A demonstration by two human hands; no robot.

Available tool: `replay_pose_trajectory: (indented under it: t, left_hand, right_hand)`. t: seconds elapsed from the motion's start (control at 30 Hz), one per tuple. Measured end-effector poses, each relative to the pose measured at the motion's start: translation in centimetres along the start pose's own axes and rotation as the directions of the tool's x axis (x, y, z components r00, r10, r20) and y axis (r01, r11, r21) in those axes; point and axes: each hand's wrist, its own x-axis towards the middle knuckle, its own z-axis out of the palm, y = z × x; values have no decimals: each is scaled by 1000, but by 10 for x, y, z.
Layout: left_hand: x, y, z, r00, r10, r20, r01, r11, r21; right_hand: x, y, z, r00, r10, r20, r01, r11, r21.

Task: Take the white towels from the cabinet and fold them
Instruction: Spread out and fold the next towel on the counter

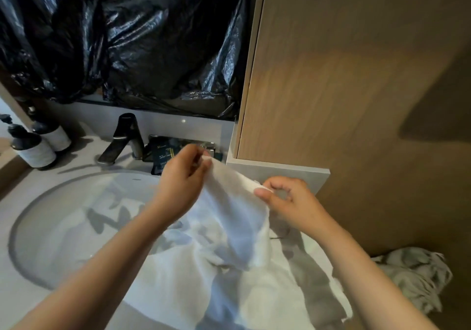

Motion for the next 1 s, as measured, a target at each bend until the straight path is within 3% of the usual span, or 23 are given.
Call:
replay_pose_trajectory:
  t: [0.1,0.27,0.4,0.53,0.6,0.67,0.77,0.87,1.0]
  left_hand:
    - [19,3,-10,996,31,-87,-30,1000,11]
    - [31,0,-13,995,-4,-102,6,1000,13]
    - [38,10,-14,984,82,-161,-76,996,43]
    - [58,39,-34,963,127,-239,-124,992,24]
    - [67,59,-45,943,176,-283,-183,983,4]
    - [71,76,-52,924,217,-316,-236,971,-23]
    - [62,86,-50,939,242,-245,-261,964,-46]
    - [42,82,-32,964,244,-105,-255,962,-103]
    - [20,76,-9,970,214,113,-189,962,-198]
  right_hand:
    - [-2,-7,-25,997,-32,-65,32,999,2]
    - [-9,-12,-51,986,-19,-164,17,1000,-19]
    - [0,-41,-70,962,-144,-232,116,985,-131]
    - [21,-107,-106,833,-403,-379,288,901,-325]
    - [25,-139,-123,747,-524,-410,373,840,-394]
    - [27,-157,-131,708,-580,-403,411,802,-434]
    - [25,-151,-125,784,-527,-328,373,822,-431]
    - [17,-122,-103,882,-409,-232,331,891,-311]
    - [7,-99,-74,926,-330,-182,294,935,-200]
